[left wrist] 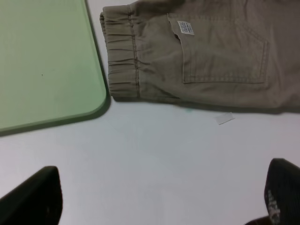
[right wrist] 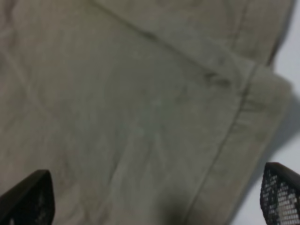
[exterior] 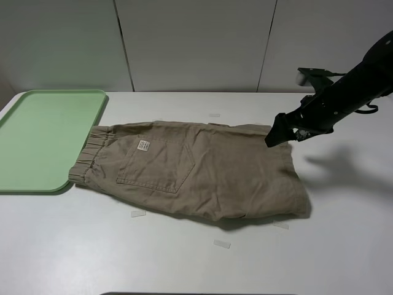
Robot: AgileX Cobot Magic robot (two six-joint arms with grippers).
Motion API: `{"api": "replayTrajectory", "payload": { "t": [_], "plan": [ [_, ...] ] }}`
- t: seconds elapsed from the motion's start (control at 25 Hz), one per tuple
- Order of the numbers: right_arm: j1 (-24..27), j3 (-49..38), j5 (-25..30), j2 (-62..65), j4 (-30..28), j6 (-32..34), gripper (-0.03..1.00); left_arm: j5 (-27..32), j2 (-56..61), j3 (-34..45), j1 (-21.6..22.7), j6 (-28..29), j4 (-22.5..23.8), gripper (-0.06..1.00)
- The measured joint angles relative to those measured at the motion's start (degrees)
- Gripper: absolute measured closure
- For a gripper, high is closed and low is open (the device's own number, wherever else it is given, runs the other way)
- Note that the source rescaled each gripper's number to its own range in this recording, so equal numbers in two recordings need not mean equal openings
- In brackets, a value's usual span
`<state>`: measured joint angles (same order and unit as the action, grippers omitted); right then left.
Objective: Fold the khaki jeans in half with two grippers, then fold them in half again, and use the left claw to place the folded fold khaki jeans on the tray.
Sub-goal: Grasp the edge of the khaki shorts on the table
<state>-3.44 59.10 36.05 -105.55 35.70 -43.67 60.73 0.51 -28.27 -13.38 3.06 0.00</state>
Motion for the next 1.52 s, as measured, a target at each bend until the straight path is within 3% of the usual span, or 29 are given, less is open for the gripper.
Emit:
{"api": "replayTrajectory", "payload": {
  "t": [0.84, 1.2, 1.52],
  "plan": [
    [1.3, 0.0, 1.4, -7.7, 6.5, -8.6, 0.01, 0.0, 0.0, 0.0, 0.0, 0.0, 0.0, 0.06],
    [1.1, 0.2, 1.2, -10.0, 8.3, -9.4, 0.02, 0.0, 0.0, 0.0, 0.0, 0.0, 0.0, 0.06],
    [-2.4, 0.2, 0.0, -10.6, 12.9, -14.7, 0.02, 0.0, 0.0, 0.0, 0.0, 0.0, 0.0, 0.06]
  ]
}}
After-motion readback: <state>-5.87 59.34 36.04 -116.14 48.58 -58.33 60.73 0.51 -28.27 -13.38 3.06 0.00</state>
